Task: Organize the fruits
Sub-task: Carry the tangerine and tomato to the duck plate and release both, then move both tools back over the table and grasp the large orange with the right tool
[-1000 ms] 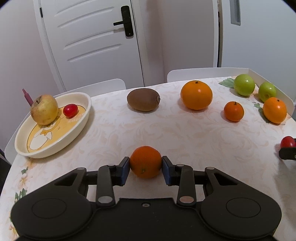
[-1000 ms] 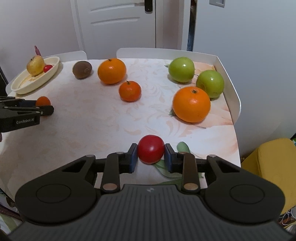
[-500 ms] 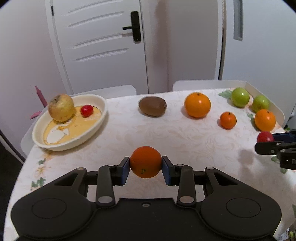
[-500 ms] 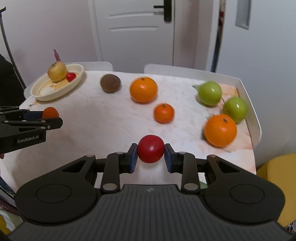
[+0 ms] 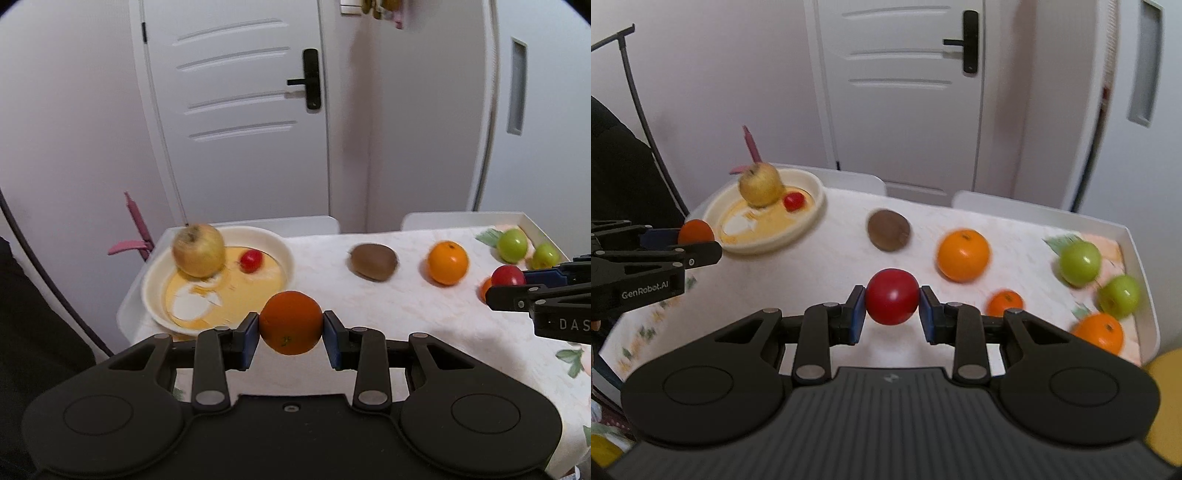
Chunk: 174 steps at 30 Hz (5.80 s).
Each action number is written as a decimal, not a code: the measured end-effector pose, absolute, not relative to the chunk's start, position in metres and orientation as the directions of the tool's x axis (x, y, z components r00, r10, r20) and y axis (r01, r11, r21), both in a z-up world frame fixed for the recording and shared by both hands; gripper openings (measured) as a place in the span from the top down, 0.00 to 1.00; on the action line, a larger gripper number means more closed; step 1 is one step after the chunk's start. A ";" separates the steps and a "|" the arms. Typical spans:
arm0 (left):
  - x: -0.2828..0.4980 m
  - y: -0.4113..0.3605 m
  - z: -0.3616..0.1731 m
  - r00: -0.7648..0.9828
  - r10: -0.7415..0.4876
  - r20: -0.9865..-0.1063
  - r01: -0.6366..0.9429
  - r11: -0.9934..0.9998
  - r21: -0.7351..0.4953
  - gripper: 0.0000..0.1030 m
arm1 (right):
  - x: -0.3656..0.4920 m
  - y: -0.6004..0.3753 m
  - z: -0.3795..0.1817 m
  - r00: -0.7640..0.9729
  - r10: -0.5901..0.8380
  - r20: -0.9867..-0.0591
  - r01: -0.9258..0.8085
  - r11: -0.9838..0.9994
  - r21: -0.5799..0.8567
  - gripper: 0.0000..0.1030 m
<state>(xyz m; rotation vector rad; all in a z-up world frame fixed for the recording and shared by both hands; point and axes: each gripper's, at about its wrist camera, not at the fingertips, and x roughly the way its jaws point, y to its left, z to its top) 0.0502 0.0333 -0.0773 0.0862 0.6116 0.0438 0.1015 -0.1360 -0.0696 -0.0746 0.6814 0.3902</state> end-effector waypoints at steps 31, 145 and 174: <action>0.177 0.178 -0.107 0.742 0.004 -0.670 0.113 0.985 0.131 0.61 | 0.200 0.026 -0.083 0.676 0.271 -0.685 -0.302 0.950 0.078 0.56; 0.115 -0.079 -0.092 0.809 -0.094 -0.581 0.180 0.979 0.093 0.03 | 0.109 -0.284 -0.101 0.737 0.095 -0.669 -0.094 0.995 0.037 0.04; 0.215 -0.142 -0.168 0.768 -0.149 -0.623 0.258 0.962 0.089 0.35 | 0.153 -0.310 -0.157 0.715 0.119 -0.689 -0.092 0.993 0.077 0.19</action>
